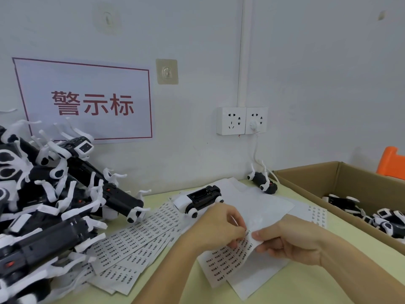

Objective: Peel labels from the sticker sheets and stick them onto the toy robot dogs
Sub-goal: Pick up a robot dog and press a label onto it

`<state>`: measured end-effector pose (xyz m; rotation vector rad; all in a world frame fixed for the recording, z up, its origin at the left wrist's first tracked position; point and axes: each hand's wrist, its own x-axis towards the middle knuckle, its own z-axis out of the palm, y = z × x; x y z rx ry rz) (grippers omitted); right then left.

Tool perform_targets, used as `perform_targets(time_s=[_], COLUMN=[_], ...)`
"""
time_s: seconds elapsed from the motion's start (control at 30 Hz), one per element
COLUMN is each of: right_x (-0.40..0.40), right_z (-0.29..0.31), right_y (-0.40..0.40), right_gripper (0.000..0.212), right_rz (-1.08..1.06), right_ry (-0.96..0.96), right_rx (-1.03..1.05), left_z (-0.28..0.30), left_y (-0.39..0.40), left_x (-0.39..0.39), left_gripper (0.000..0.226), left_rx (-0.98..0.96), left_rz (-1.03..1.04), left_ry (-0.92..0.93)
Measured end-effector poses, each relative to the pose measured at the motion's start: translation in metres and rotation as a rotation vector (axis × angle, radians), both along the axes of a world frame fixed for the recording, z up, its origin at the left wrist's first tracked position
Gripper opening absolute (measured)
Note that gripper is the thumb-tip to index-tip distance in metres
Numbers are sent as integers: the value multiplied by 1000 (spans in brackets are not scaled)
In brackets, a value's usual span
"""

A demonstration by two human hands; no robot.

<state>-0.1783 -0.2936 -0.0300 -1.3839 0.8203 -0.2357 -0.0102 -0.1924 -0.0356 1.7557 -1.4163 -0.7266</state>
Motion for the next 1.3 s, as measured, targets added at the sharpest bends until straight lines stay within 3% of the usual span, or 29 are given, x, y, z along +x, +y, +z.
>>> perform_targets(time_s=[0.13,0.27,0.4,0.53,0.63,0.93,1.3], right_x=[2,7,13,18,19,19,21], right_z=[-3,-3,-5,-8,-10,-11,-14], right_y=[-1,5,13,20,21,23,20], right_gripper=[29,11,23,9,9,6,15], right_rz=[-29,-32,-73,-180,-202,-205,-195], right_ry=[-14,-46,-78,-115,-94,-10,55], right_rx=[-9,-12,-16,-8,-84,-225,-341], left_z=[5,12,16,13,8,3,0], left_y=[0,1,1,-2,-5,-6,-8], left_x=[-2,-7,-12,-18,-20,-17,-26], left_gripper=[4,18,19,18,19,18,24], left_rx=[5,14,-20,-19,-3,42,14], left_rz=[-35,-2,68,135,165,159,188], left_ry=[-55,-120,-212,-318,-373,-305,-493])
